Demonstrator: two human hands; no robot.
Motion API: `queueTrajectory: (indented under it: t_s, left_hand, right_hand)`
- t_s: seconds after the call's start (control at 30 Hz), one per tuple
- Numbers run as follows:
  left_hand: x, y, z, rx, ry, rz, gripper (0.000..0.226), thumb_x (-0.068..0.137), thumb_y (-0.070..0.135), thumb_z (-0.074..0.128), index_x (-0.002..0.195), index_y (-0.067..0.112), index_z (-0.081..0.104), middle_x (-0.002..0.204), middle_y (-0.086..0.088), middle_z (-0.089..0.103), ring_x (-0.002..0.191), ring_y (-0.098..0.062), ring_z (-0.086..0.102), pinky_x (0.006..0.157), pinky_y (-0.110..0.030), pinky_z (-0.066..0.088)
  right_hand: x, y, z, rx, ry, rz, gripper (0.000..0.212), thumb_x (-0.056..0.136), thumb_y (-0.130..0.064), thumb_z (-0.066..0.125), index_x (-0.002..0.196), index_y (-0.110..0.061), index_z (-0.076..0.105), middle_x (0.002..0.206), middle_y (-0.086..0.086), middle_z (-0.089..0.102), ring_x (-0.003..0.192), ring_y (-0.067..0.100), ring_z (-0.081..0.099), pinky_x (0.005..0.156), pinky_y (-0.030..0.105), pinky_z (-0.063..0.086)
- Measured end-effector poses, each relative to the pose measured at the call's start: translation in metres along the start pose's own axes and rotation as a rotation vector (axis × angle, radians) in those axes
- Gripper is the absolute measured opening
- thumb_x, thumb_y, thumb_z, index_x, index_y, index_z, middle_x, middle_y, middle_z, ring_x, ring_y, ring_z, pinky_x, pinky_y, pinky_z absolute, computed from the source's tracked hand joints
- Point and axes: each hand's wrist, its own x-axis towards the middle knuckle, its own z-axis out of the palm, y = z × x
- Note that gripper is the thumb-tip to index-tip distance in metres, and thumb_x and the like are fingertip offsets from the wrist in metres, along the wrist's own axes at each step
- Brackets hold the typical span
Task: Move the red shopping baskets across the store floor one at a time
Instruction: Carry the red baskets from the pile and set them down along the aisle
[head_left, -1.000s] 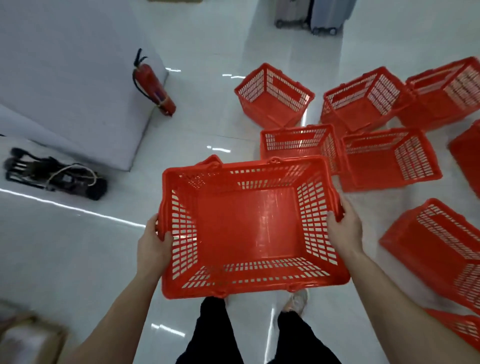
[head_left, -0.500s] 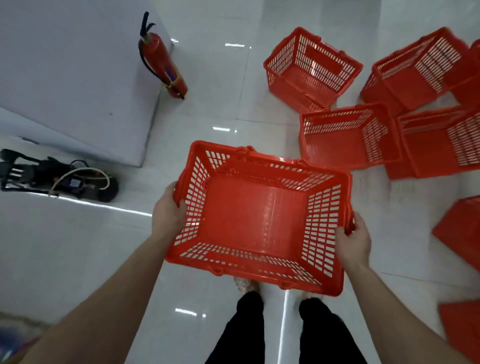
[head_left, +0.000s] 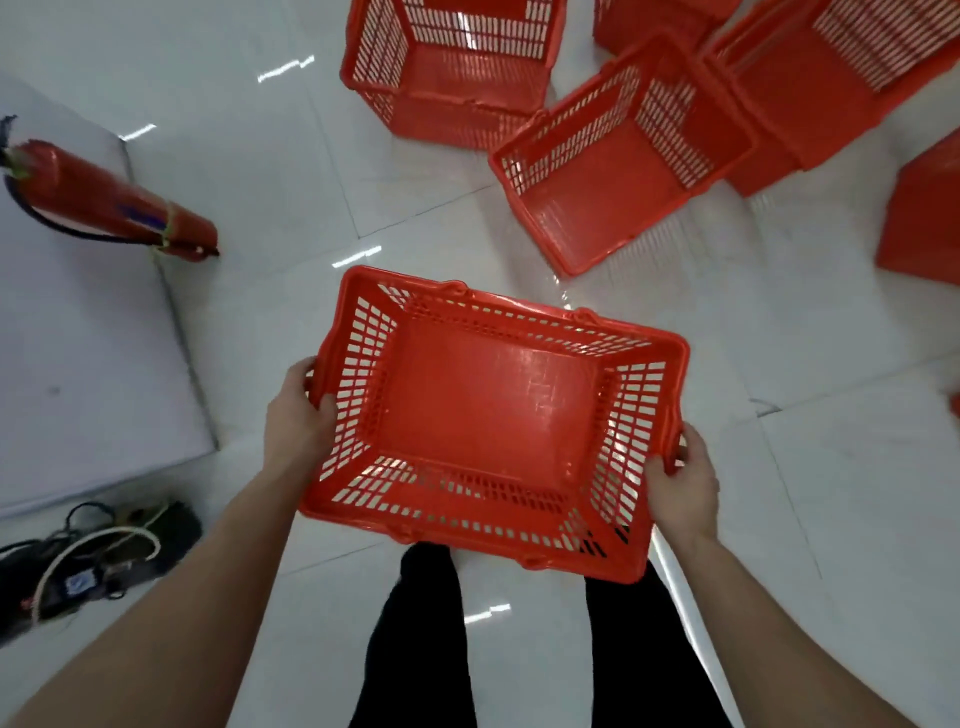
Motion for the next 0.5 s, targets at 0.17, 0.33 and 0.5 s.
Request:
queueTrajectory:
  t_s: [0.17, 0.33, 0.5]
  left_hand:
    - [0.052, -0.021, 0.004, -0.004, -0.106, 0.077, 0.046, 0.095, 0.023, 0.055, 0.139, 0.025, 0.045, 0.123, -0.004, 0.066, 0.085, -0.013, 0.060, 0.071, -0.027, 0.047]
    - [0.088, -0.046, 0.020, 0.014, -0.321, 0.127, 0.062, 0.090, 0.046, 0.064, 0.143, 0.030, 0.036, 0.128, 0.001, 0.062, 0.083, -0.007, 0.062, 0.070, -0.028, 0.051]
    - [0.117, -0.064, 0.067, 0.023, -0.490, 0.143, 0.080, 0.082, 0.056, 0.070, 0.147, 0.029, 0.030, 0.132, 0.002, 0.058, 0.102, -0.022, 0.066, 0.080, -0.045, 0.055]
  right_hand:
    - [-0.040, 0.018, 0.049, 0.044, 0.096, 0.105, 0.041, 0.092, -0.025, 0.059, 0.129, -0.043, 0.051, 0.093, -0.030, 0.063, 0.083, -0.005, 0.064, 0.067, 0.020, 0.046]
    - [-0.048, 0.026, 0.088, 0.110, 0.196, 0.201, 0.045, 0.090, -0.028, 0.064, 0.131, -0.041, 0.051, 0.087, -0.037, 0.057, 0.077, -0.016, 0.057, 0.067, 0.011, 0.037]
    - [-0.015, 0.044, 0.120, 0.103, 0.122, 0.213, 0.055, 0.093, -0.031, 0.068, 0.142, -0.025, 0.045, 0.112, -0.012, 0.058, 0.099, 0.012, 0.057, 0.084, 0.027, 0.041]
